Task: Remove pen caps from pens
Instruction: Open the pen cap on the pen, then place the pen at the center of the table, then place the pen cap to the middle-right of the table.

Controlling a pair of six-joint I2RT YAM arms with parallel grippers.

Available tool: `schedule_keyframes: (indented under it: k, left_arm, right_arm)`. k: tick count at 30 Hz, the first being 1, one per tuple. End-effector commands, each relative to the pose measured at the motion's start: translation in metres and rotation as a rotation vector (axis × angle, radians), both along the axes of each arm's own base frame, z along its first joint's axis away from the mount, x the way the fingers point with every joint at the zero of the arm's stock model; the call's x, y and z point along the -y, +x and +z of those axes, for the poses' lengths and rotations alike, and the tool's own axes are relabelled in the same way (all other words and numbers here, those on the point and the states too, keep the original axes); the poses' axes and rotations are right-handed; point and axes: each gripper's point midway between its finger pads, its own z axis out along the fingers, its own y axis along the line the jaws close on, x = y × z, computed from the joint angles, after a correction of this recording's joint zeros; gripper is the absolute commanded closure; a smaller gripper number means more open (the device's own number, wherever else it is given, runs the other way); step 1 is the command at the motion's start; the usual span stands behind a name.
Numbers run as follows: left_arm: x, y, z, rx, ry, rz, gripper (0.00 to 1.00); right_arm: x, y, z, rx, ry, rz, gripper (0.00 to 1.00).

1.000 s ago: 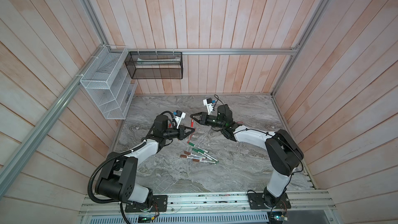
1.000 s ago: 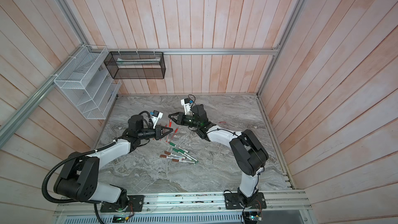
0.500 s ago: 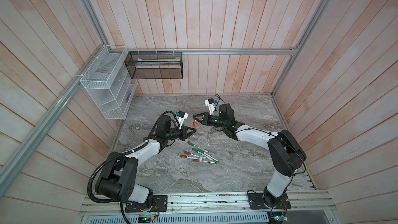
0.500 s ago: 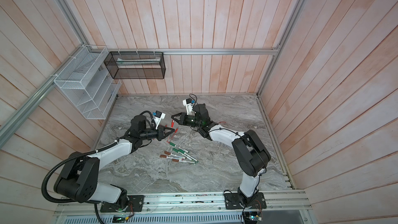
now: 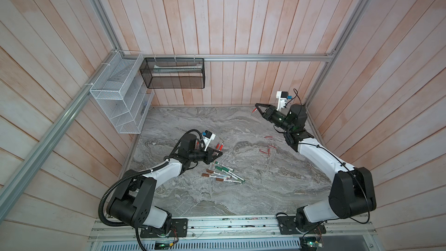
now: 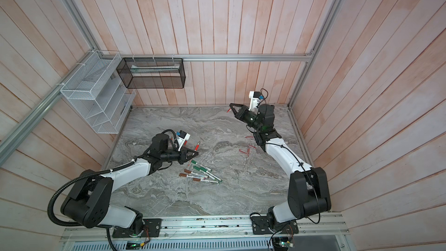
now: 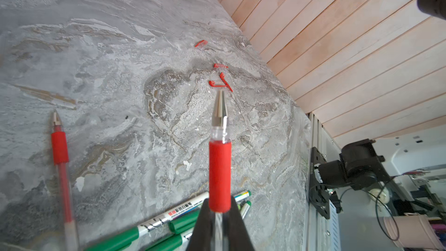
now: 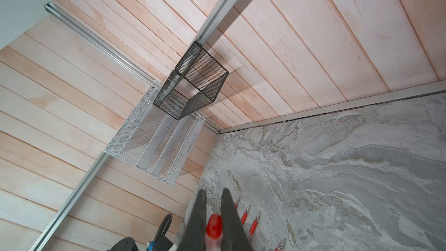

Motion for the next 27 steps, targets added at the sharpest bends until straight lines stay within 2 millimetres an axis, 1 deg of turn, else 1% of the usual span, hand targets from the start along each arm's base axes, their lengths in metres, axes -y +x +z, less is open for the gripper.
schedule_keyframes:
  k: [1,4,8,10,12,14,16,18,22,24,27]
  left_arm:
    - [-0.022,0.032,0.012,0.074,0.068,0.106,1.00]
    - [-0.052,0.056,0.011,0.125,0.124,0.218,1.00]
    - [-0.078,0.082,0.007,0.239,0.314,0.297,1.00]
    - [-0.093,0.094,0.003,0.246,0.372,0.358,1.00]
    - [-0.103,0.103,-0.001,0.207,0.371,0.406,1.00]
    - [-0.098,0.106,-0.006,0.145,0.349,0.392,1.00]
    - [-0.088,0.106,-0.007,0.079,0.318,0.359,1.00]
    - [-0.082,0.108,-0.017,0.027,0.324,0.348,1.00]
    - [-0.076,0.113,-0.041,-0.044,0.392,0.353,1.00]
    - [-0.074,0.115,-0.047,-0.064,0.409,0.350,1.00]
    - [-0.072,0.120,-0.060,-0.130,0.407,0.389,1.00]
  right_arm:
    - [0.011,-0.007,-0.032,-0.079,-0.028,-0.010,1.00]
    - [0.025,-0.017,-0.055,-0.115,-0.094,-0.035,1.00]
    - [0.043,-0.033,-0.090,-0.198,-0.150,-0.053,1.00]
    - [0.052,-0.040,-0.105,-0.232,-0.176,-0.056,1.00]
    - [0.062,-0.045,-0.120,-0.261,-0.219,-0.077,1.00]
    - [0.072,-0.050,-0.141,-0.316,-0.248,-0.095,1.00]
    - [0.079,-0.056,-0.155,-0.353,-0.260,-0.085,1.00]
    - [0.087,-0.062,-0.167,-0.376,-0.276,-0.086,1.00]
    - [0.110,-0.074,-0.191,-0.442,-0.302,-0.135,1.00]
    - [0.118,-0.081,-0.202,-0.479,-0.315,-0.146,1.00]
    - [0.131,-0.087,-0.223,-0.525,-0.359,-0.171,1.00]
